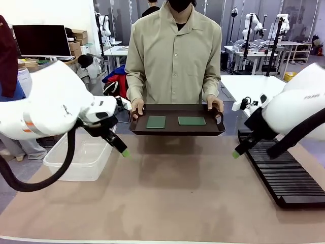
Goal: Sort PCBs into racks and boxes based on the side picked up.
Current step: Pick up the Blank PCB handed by the Human.
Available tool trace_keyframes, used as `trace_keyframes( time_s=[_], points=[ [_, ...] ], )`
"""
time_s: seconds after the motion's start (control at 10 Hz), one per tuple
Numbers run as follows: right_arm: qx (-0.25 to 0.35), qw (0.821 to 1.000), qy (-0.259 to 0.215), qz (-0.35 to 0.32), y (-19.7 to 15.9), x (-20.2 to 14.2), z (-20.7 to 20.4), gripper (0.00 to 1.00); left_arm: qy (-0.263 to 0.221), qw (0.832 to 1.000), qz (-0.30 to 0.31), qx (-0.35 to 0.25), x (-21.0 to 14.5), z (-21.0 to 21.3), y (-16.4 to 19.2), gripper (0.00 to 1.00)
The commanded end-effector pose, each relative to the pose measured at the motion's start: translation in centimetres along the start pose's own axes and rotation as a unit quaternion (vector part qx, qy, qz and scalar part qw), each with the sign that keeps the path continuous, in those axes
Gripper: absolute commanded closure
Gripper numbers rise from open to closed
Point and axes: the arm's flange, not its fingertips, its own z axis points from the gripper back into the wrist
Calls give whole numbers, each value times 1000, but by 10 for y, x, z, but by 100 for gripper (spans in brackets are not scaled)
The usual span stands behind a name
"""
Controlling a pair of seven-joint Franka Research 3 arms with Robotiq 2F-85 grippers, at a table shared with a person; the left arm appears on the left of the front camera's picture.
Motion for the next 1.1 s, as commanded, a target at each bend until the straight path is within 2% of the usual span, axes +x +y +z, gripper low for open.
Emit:
trace_keyframes(
  time_s=[0.0, 0.1, 0.2, 0.5, 0.6, 0.7, 1.0],
  points=[
    [50, 999, -4, 23, -18, 2, 31, 0, -2, 998, -41, -42, 0, 28, 14, 0],
    [70, 996, -10, 46, -22, 8, 55, 0, -23, 995, -75, -65, 3, 53, 16, 0],
    [84, 993, -31, 74, -26, 13, 73, 0, -39, 992, -100, -61, 4, 71, 26, 0],
    [87, 985, -79, 124, -42, 22, 118, 0, -71, 993, -89, -15, 9, 108, 47, 0],
    [59, 986, -105, 116, -48, 27, 117, 0, -78, 993, -92, 1, 13, 108, 48, 0],
    [68, 989, -66, 114, -32, 24, 118, 0, -58, 993, -97, -15, 11, 110, 44, 0],
    [68, 989, -66, 114, -32, 24, 118, 0, -58, 993, -97, -15, 11, 110, 44, 0]
  ],
)
